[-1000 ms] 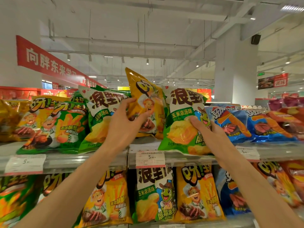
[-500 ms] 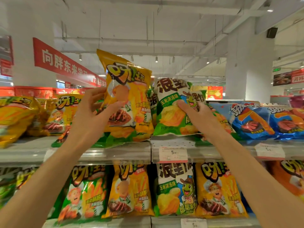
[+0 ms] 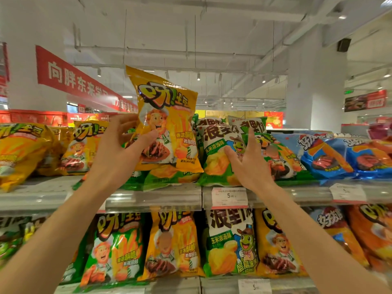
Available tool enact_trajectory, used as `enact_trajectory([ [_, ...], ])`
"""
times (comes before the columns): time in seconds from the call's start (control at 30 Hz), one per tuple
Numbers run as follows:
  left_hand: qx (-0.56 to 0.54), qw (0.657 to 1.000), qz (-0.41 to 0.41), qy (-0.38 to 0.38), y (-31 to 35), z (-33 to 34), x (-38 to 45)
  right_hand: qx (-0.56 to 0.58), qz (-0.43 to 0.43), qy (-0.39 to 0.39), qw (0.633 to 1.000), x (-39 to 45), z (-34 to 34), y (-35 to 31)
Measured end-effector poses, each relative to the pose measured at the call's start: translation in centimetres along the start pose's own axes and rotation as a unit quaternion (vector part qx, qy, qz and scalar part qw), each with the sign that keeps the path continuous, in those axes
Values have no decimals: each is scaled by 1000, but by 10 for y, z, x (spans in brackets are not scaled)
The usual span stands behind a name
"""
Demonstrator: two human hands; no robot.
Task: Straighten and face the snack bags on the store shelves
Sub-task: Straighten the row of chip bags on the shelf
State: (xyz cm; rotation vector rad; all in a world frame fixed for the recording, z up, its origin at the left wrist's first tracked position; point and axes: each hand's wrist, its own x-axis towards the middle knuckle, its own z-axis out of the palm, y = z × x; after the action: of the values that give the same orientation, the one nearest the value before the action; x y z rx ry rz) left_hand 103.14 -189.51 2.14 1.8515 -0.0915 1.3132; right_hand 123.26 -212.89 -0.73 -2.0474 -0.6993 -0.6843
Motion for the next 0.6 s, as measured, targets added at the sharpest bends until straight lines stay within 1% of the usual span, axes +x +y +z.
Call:
enact_trajectory([
  [0.03, -2, 1000, 1, -1, -1, -1, 0, -13, -27, -3, 1000, -3, 3, 0],
  [0.07, -2, 1000, 2, -2, -2, -1, 0, -34, -40, -25, 998, -6, 7, 0],
  [0.13, 5, 1000, 3, -2, -4, -1, 0, -84, -31, -63, 994, -8, 14, 3],
  [0.2, 13, 1000, -1, 7, -8, 0, -2, -109, -23, -68, 991, -8, 17, 5],
  [0.33, 36, 999, -17, 28, -17, 3, -8, -134, -38, -78, 987, -6, 18, 5],
  [0.4, 40, 998, -26, 35, -19, 5, -10, -144, -46, -75, 986, -6, 19, 7],
  [0.47, 29, 998, -36, 47, -20, 7, -12, -130, -52, -63, 988, -6, 19, 10],
  [0.6, -2, 997, -48, 60, -18, 9, -20, -61, -75, -1, 995, -9, 17, 12],
])
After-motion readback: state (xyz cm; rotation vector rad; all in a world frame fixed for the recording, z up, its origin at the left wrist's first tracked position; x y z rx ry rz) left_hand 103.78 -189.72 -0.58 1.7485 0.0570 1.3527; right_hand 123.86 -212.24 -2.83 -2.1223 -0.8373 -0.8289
